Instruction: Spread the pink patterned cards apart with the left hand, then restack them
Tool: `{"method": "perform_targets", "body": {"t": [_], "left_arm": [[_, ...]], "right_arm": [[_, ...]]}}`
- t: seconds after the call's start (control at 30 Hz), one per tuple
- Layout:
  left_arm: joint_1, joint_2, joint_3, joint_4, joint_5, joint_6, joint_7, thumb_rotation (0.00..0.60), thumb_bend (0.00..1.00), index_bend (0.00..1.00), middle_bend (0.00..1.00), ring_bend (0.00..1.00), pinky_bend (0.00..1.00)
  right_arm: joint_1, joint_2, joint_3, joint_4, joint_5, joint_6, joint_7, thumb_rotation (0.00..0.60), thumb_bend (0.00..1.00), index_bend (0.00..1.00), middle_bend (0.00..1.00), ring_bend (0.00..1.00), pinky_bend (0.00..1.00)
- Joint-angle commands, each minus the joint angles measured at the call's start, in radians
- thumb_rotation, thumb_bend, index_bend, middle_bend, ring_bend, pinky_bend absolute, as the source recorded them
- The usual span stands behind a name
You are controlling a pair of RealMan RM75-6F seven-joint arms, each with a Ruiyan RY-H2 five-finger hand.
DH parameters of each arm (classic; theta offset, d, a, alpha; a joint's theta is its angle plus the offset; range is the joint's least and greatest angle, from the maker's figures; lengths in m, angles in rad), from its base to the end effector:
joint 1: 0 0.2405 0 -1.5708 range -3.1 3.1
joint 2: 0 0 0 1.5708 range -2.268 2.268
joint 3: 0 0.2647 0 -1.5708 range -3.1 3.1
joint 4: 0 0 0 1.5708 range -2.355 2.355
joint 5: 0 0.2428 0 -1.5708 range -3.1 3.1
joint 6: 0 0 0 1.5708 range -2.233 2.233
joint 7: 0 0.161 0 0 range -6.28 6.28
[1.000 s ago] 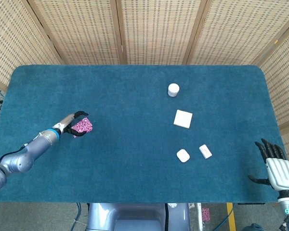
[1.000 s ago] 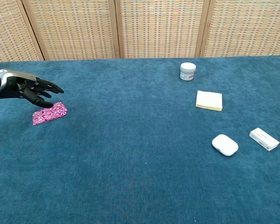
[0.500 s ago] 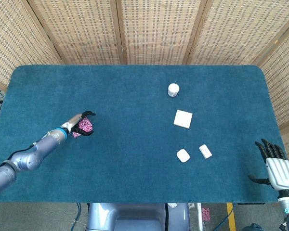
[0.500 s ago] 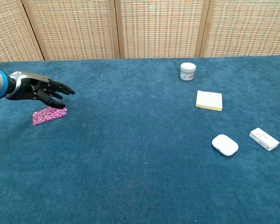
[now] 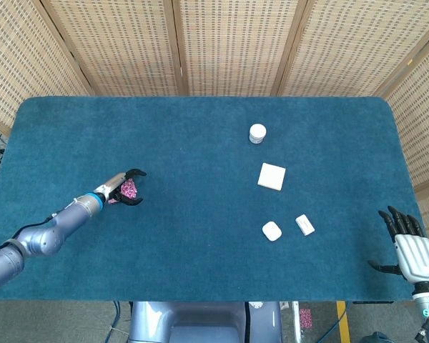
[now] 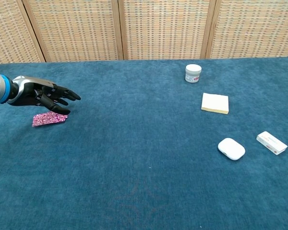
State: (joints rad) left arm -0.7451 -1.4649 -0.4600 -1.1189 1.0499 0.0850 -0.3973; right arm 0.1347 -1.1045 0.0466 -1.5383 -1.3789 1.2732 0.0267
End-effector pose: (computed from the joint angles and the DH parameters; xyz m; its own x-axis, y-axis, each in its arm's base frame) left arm -0.2358 0.4492 -0.0276 -0.2047 0.6740 0.7098 0.9742 0.2109 0.0807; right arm -0.3720 -0.2163 0.1254 0.4189 -0.1831 0.8894 -0.8955 0.0789 0.4380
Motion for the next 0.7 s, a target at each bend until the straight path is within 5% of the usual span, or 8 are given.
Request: {"method": "perform_targets", "body": {"t": [0.03, 0.4, 0.7], "left_arm": [[0.002, 0.002, -0.002, -0.003, 0.002, 0.003, -0.002, 0.6, 0.37, 0.13, 0.0, 0.0, 0.0], [0.058, 0.048, -0.029, -0.089, 0.082, 0.118, 0.016, 0.6, 0.32, 0.13, 0.0, 0.0, 0.0], [0.159, 0.137, 0.03, -0.187, 0.187, 0.443, 0.163, 0.6, 0.02, 0.11, 0.0, 0.0, 0.0]], "right_arm": [[0.0, 0.0, 0.0, 0.001, -0.001, 0.0, 0.0, 0.6, 0.0, 0.0, 0.0, 0.0, 0.0], [0.001, -0.001, 0.0, 0.002, 0.001, -0.003, -0.001, 0.6, 0.0, 0.0, 0.0, 0.0, 0.0], [-0.004, 0.005, 0.001, -0.003, -0.004, 0.009, 0.009, 0.6, 0.0, 0.0, 0.0, 0.0, 0.0]]}}
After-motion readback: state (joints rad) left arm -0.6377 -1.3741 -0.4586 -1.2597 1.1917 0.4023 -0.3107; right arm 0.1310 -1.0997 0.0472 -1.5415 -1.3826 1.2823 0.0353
